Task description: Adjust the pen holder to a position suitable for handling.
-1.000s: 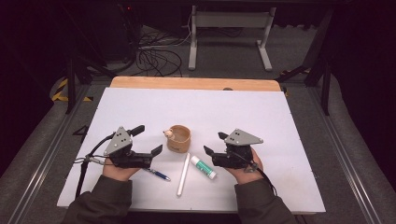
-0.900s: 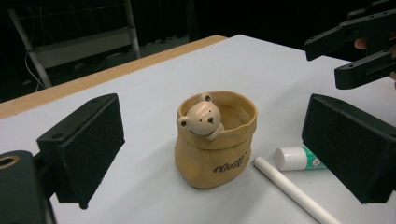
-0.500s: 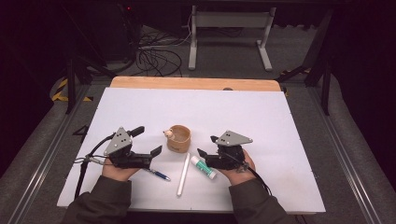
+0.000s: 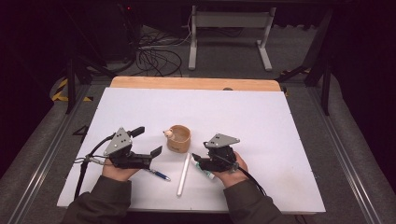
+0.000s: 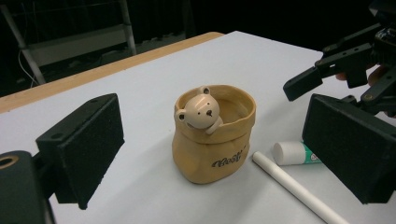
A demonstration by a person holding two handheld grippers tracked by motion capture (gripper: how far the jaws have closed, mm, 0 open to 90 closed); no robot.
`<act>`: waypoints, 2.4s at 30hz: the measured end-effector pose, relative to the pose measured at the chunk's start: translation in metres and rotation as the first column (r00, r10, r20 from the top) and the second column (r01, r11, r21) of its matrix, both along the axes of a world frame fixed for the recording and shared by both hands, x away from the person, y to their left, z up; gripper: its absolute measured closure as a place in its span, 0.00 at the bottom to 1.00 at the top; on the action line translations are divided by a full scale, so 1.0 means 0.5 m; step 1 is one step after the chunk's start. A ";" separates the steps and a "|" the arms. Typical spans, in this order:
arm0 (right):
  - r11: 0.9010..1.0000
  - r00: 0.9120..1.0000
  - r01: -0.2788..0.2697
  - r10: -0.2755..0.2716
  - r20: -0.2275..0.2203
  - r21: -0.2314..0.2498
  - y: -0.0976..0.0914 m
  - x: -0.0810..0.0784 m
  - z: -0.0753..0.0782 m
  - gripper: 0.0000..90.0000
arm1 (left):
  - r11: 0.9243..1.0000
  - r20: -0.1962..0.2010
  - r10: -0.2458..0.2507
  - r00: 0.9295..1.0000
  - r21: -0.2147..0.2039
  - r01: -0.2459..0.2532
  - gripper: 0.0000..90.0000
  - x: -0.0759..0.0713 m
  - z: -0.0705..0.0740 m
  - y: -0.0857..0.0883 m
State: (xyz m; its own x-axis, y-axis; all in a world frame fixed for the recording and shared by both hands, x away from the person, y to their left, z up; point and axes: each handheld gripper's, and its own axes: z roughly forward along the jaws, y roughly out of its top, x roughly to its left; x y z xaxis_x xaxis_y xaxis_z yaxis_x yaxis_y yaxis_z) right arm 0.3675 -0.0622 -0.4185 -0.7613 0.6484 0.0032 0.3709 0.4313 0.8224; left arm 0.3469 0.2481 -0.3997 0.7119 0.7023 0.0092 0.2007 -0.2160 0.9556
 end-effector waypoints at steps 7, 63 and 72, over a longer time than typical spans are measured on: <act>0.999 0.999 -0.007 0.005 -0.052 -0.038 0.017 0.002 -0.017 0.48 | 1.000 0.002 0.000 1.000 -0.005 0.000 0.07 0.000 0.000 0.001; 0.985 0.991 -0.017 -0.005 -0.131 -0.170 0.049 0.008 -0.068 0.63 | 1.000 -0.027 -0.015 1.000 0.006 0.016 0.07 0.004 -0.008 -0.004; 0.986 0.991 -0.014 -0.008 -0.131 -0.169 0.048 0.008 -0.068 0.66 | 1.000 -0.030 -0.018 0.999 0.007 0.018 0.07 0.005 -0.011 -0.006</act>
